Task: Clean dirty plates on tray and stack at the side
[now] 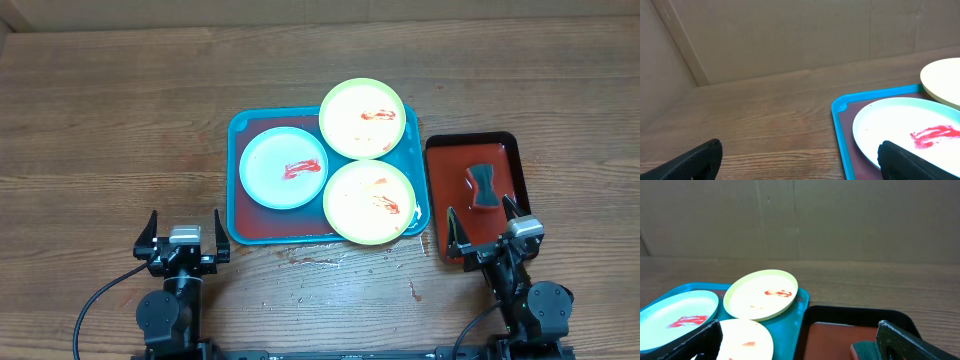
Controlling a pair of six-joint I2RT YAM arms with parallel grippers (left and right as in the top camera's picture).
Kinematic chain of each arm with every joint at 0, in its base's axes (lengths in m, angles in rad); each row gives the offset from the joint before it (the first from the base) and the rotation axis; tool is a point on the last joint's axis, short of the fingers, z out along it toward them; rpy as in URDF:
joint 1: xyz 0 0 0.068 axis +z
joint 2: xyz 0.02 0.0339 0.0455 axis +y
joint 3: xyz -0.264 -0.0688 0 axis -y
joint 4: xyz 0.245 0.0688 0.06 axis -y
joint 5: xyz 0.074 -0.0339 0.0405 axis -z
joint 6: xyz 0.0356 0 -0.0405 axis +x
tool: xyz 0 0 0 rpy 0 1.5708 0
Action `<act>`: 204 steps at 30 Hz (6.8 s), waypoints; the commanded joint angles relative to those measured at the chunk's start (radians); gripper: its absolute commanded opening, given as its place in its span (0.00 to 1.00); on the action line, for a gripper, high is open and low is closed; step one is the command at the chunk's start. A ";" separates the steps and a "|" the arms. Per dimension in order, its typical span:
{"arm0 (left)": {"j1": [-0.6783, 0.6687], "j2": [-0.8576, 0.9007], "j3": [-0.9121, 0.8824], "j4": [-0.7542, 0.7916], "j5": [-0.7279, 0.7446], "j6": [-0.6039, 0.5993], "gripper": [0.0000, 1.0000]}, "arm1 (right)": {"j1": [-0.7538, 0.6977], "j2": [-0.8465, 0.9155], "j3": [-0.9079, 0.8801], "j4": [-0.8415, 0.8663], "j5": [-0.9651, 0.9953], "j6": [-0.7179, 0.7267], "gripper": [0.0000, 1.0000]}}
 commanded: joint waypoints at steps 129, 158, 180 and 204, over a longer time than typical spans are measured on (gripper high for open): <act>0.005 -0.010 -0.005 0.000 0.003 0.011 1.00 | -0.006 0.007 -0.011 0.000 0.043 0.034 1.00; 0.005 -0.009 0.025 0.076 0.056 -0.046 1.00 | -0.007 0.011 0.102 -0.052 -0.061 0.262 1.00; 0.003 0.841 0.820 -0.216 0.249 -0.146 1.00 | -0.007 0.411 0.724 -0.467 -0.025 0.183 1.00; -0.169 1.493 1.517 -0.855 0.157 -0.139 1.00 | -0.007 1.198 1.455 -1.102 -0.026 0.200 1.00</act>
